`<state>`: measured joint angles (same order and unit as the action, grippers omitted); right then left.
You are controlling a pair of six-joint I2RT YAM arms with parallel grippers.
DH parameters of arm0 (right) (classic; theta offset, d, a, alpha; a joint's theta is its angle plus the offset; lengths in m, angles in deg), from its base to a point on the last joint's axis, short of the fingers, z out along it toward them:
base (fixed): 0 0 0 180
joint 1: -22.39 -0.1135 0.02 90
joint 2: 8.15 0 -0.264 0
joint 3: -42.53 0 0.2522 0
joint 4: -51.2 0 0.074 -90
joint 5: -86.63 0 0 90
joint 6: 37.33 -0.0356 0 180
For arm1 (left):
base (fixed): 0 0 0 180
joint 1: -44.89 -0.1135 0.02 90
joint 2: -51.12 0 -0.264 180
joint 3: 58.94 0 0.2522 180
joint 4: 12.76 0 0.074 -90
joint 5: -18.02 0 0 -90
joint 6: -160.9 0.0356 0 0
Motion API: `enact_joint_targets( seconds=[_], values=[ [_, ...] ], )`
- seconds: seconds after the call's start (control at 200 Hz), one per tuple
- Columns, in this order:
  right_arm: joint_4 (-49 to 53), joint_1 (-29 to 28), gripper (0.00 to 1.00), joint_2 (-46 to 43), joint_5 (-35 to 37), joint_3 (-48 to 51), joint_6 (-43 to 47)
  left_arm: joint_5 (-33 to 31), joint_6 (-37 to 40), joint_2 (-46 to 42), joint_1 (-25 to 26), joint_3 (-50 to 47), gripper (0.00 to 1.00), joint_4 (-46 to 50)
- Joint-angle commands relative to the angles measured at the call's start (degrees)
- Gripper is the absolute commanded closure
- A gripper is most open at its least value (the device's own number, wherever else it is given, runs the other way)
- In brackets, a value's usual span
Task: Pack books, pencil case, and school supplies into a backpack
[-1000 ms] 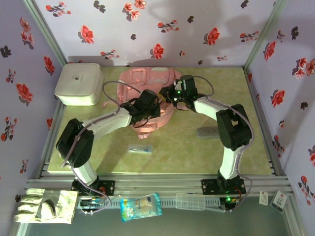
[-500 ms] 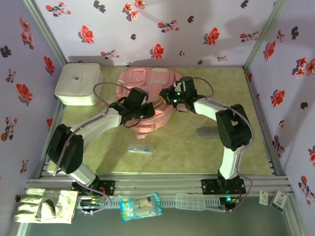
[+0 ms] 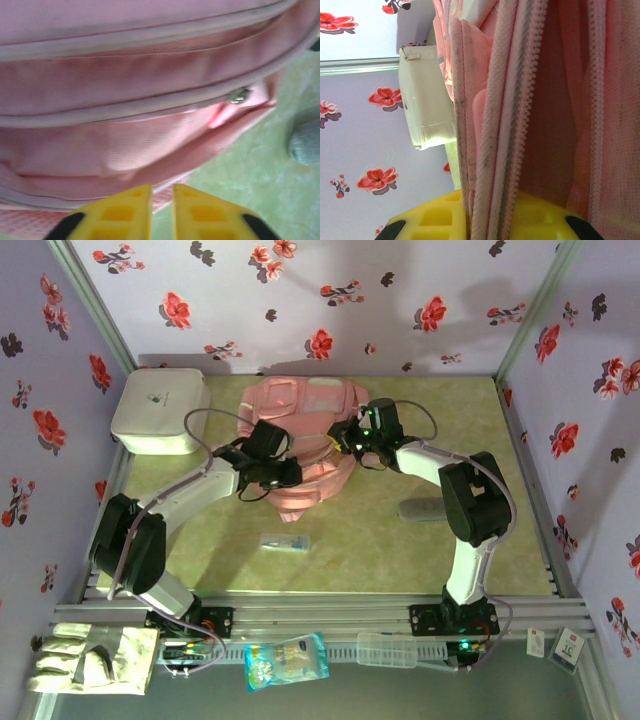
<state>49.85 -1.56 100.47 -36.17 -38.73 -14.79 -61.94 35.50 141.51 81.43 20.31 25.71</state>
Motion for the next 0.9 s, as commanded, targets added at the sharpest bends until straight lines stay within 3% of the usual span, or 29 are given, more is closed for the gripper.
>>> enact_joint_targets(
  seconds=[0.0,0.155,0.325,0.565,0.795,0.895],
  values=[
    [-3.9,0.6,0.94,-3.3,2.7,-0.2,1.6,-4.1,0.6,0.5,2.9,3.7,0.69,-0.5],
    [-4.0,0.4,0.94,-3.6,2.3,-0.3,1.7,-13.3,-2.0,4.8,6.8,8.0,0.61,2.3],
    [-4.6,0.5,0.94,-3.5,1.8,-0.1,1.2,-20.3,-3.3,10.2,9.1,12.5,0.61,4.4],
    [-6.5,0.5,0.94,-3.6,1.0,0.6,0.1,-25.5,-3.5,16.4,10.6,18.6,0.6,5.8],
    [-7.4,0.5,0.94,-3.9,0.8,1.0,-0.4,-37.1,-7.6,19.8,12.2,22.2,0.66,10.6],
    [-7.4,0.5,0.94,-3.8,0.8,0.7,-0.3,-38.0,-8.3,20.3,12.4,22.5,0.73,11.4]
  ],
)
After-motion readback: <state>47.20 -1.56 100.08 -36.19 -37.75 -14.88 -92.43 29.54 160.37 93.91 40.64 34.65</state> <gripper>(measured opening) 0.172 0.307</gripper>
